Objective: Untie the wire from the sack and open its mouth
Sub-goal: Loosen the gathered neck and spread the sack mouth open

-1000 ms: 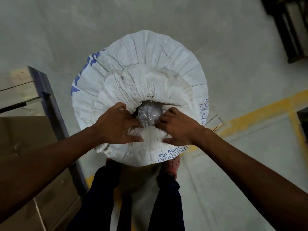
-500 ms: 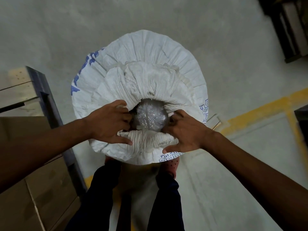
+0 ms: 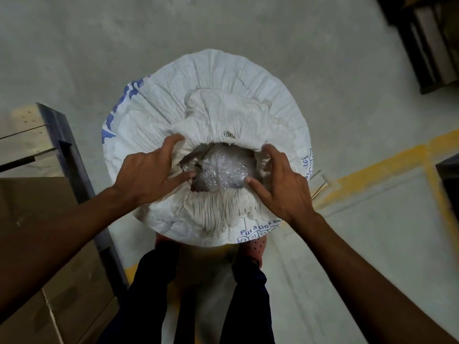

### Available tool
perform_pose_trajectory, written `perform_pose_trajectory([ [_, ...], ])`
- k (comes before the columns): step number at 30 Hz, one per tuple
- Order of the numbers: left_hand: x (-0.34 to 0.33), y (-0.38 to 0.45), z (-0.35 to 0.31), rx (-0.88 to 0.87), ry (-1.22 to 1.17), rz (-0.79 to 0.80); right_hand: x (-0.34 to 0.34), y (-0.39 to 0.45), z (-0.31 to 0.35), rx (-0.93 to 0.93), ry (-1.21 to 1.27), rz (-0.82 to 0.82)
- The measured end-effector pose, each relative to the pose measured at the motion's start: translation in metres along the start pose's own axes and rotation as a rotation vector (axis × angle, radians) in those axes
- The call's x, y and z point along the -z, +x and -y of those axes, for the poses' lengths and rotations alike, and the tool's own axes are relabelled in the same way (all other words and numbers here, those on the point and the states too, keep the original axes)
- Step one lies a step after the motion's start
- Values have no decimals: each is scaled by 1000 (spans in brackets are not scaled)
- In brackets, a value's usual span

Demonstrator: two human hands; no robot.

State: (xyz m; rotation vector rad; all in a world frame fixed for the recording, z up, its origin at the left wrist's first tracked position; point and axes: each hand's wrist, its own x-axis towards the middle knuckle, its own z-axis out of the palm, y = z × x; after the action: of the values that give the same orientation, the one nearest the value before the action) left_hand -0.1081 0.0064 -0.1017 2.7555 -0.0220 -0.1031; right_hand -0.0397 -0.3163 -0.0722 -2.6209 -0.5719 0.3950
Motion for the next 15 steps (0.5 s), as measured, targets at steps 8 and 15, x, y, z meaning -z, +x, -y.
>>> perform_pose_trajectory([
  [8, -30, 35, -28, 377, 5, -80, -47, 47, 16, -209, -329, -117],
  [15, -38, 59, -30, 336, 120, -116, -54, 54, 4, -148, -118, -281],
])
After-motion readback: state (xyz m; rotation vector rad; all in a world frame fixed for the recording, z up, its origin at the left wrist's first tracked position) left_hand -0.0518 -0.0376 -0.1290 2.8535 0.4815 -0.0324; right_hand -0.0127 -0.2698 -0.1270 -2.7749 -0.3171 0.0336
